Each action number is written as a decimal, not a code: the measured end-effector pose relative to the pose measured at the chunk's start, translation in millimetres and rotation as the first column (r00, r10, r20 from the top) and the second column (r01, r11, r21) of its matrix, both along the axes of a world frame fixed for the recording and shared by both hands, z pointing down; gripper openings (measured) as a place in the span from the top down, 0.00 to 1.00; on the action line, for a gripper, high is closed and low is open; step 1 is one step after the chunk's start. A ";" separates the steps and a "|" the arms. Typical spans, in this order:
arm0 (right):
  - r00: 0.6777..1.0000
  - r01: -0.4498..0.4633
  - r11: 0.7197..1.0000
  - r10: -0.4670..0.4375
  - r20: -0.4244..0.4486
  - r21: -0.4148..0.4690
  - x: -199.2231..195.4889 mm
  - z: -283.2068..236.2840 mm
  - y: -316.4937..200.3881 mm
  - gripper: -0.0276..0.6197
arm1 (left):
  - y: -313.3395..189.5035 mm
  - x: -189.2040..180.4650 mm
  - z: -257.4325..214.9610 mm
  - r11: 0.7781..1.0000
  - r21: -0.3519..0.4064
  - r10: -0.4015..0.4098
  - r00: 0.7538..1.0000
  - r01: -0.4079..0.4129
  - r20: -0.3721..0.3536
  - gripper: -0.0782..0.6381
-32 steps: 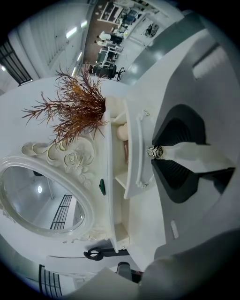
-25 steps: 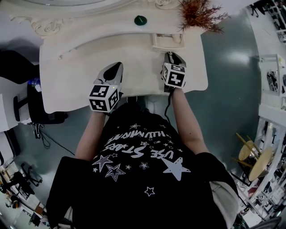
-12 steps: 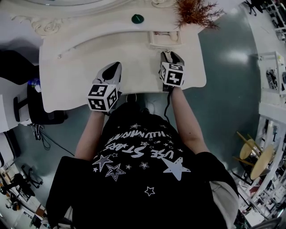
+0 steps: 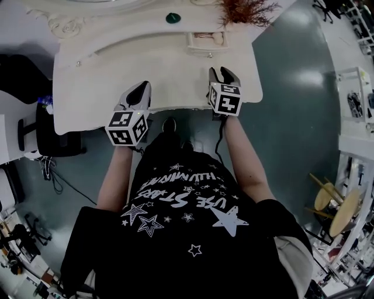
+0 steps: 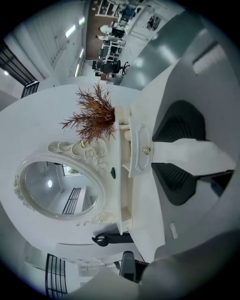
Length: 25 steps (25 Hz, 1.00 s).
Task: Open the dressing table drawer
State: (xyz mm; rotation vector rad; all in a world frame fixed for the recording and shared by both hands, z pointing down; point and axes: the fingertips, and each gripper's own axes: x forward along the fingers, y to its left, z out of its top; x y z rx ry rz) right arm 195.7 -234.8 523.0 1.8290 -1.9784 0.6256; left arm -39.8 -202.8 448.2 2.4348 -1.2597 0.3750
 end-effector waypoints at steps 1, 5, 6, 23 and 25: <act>1.000 0.009 1.000 -0.009 0.003 0.007 -0.6 -2.5 6.5 0.70 | 9.3 -1.2 0.9 1.000 -0.002 -0.008 1.000 0.008 0.003 0.89; 0.998 0.049 0.998 -0.050 0.028 0.036 -6.1 -8.8 32.7 0.75 | 42.2 -7.3 8.2 0.999 -0.014 -0.043 0.999 0.043 0.012 0.89; 0.997 0.060 0.997 -0.062 0.034 0.040 -8.0 -9.4 39.8 0.80 | 49.3 -8.1 10.3 0.999 -0.017 -0.051 0.999 0.052 0.012 0.89; 0.991 0.105 0.991 -0.111 0.068 0.088 -26.7 -13.0 106.3 0.91 | 94.3 -1.6 23.7 0.998 -0.038 -0.045 0.999 0.045 -0.013 0.89; 0.992 0.102 0.991 -0.108 0.065 0.091 -34.0 -17.0 117.5 0.91 | 107.3 -9.2 23.6 0.998 -0.044 -0.048 0.999 0.047 -0.021 0.89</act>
